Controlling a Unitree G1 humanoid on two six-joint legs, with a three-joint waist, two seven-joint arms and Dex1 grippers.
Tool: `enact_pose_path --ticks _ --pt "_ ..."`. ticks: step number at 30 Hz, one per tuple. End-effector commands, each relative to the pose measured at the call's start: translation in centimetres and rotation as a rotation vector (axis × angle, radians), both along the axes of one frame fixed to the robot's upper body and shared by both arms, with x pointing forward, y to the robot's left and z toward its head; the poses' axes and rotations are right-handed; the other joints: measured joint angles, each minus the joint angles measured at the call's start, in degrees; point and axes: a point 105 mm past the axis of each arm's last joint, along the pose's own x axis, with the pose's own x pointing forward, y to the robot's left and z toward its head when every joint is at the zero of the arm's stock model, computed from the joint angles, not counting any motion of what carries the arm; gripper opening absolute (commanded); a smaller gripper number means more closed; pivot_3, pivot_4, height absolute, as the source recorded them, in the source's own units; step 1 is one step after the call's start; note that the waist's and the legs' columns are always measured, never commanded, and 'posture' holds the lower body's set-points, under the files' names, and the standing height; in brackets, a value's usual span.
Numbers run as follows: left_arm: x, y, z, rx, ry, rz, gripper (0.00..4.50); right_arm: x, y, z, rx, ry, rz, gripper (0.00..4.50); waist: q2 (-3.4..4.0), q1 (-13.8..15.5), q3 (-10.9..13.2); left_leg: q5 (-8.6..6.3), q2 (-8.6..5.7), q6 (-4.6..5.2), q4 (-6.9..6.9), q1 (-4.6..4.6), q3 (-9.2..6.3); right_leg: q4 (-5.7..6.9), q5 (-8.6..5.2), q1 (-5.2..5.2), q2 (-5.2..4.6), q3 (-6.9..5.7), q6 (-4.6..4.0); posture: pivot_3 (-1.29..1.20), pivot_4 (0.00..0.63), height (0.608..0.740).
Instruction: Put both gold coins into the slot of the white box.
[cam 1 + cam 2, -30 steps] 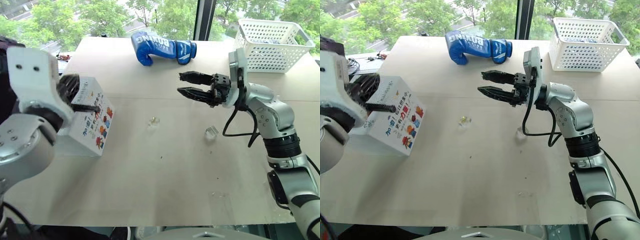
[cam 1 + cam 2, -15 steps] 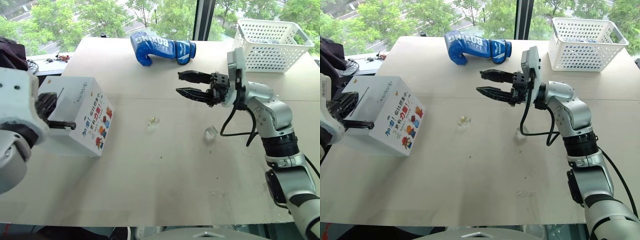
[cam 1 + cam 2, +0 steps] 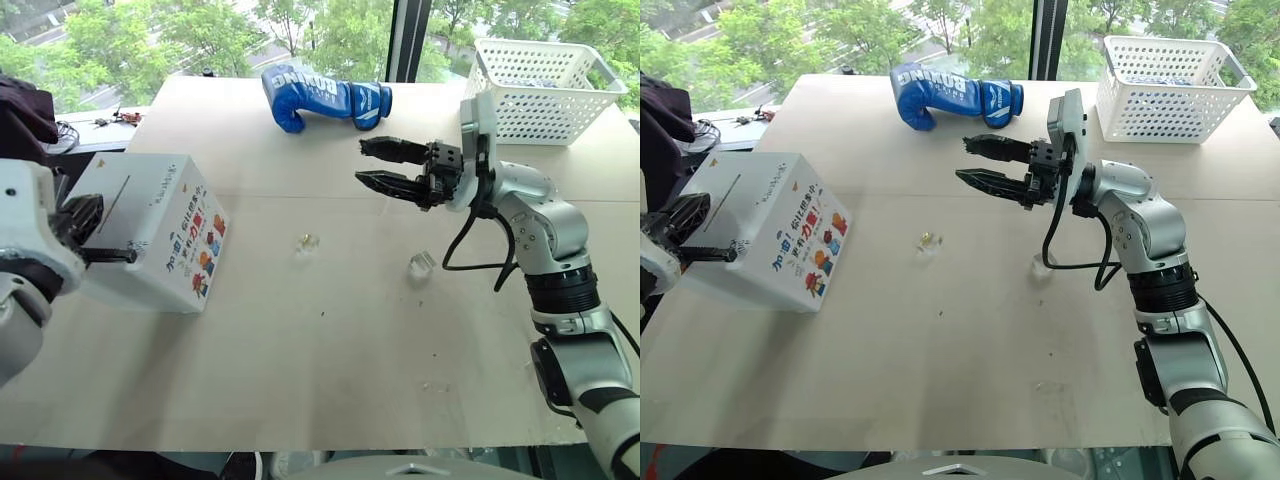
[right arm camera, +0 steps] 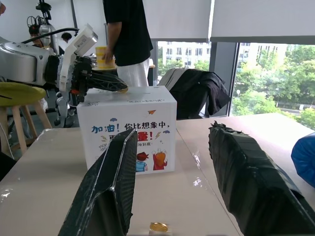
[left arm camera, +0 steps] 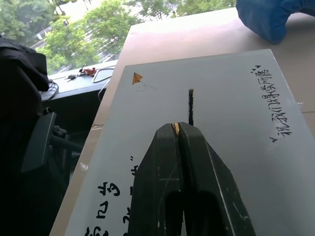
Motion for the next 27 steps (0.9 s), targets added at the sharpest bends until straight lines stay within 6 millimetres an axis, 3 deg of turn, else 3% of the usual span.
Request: enact_pose_path --ticks 1,6,10,14,18,19,21,23,25,27 --pt "0.4 -0.8 -1.6 -0.026 0.054 -0.056 0.00 -0.7 -0.3 1.6 0.033 -0.064 -0.001 2.46 0.02 0.02 -0.01 0.00 -0.01 0.00 0.01 0.01 0.00 0.03 0.00 0.00 -0.02 -0.01 0.00 0.00 0.150 0.704" --pt "0.9 -1.1 -1.6 -0.036 0.046 -0.062 0.00 -0.8 -0.2 1.6 0.036 -0.063 -0.005 2.46 0.06 0.16 -0.04 0.01 -0.08 -0.01 0.04 0.01 -0.04 0.12 0.00 0.00 -0.10 -0.03 0.00 0.00 0.150 0.704" --pt "0.8 -0.2 -1.7 -0.083 0.025 0.006 0.00 -0.8 -0.3 1.6 0.036 -0.063 -0.006 2.46 0.09 0.15 -0.05 0.02 -0.20 0.00 0.06 0.01 -0.07 0.19 0.01 0.00 -0.25 -0.06 0.01 0.00 0.150 0.704" --pt "0.7 0.2 -1.3 -0.101 -0.004 0.027 0.98 -1.0 -0.2 1.2 0.027 -0.052 0.004 2.50 0.10 0.03 -0.06 0.02 -0.22 0.00 0.12 0.02 -0.08 0.27 0.01 0.00 -0.26 -0.06 0.01 0.00 0.150 0.704" --pt "0.9 -0.5 2.1 -0.030 -0.172 -0.010 2.96 -1.1 -0.1 0.6 0.005 -0.042 0.009 2.50 0.08 0.07 -0.05 0.03 -0.22 -0.01 0.12 0.02 -0.09 0.29 0.01 0.00 -0.24 -0.09 0.01 0.00 0.150 0.704" --pt "0.8 -1.4 3.6 -0.039 -0.250 -0.061 3.43 -1.1 -0.1 0.4 -0.003 -0.038 0.008 2.50 0.07 0.08 -0.05 0.04 -0.22 -0.01 0.14 -0.02 -0.12 0.28 0.01 -0.01 -0.22 -0.12 0.01 0.00 0.150 0.704" --pt "0.4 -3.8 5.9 -0.080 -0.371 -0.203 3.43 -1.0 0.0 0.0 -0.017 -0.032 0.006 2.50 0.04 0.13 -0.05 0.04 -0.22 -0.01 0.19 -0.06 -0.13 0.26 0.01 -0.01 -0.23 -0.14 0.02 0.00 0.150 0.704" --pt "-0.2 -6.5 6.8 -0.113 -0.410 -0.378 3.43 -1.1 0.0 -0.5 -0.029 -0.024 0.005 2.50 0.03 0.02 -0.06 0.03 -0.22 -0.01 0.21 -0.07 -0.12 0.25 0.01 0.00 -0.25 -0.12 0.02 0.00 0.150 0.704" --pt "-0.8 -8.8 6.0 -0.133 -0.358 -0.517 3.43 -1.3 0.2 -1.1 -0.039 -0.014 0.007 2.50 0.02 -0.11 -0.06 0.03 -0.22 -0.01 0.21 -0.06 -0.08 0.23 0.01 0.00 -0.27 -0.12 0.02 0.00 0.150 0.704" --pt "-1.0 -11.7 2.9 -0.085 -0.196 -0.623 3.43 -1.4 0.0 -1.7 -0.039 0.002 -0.002 2.50 0.04 -0.42 -0.06 0.03 -0.22 -0.01 0.20 -0.06 -0.10 0.23 0.01 -0.01 -0.28 -0.09 0.02 0.00 0.150 0.704"
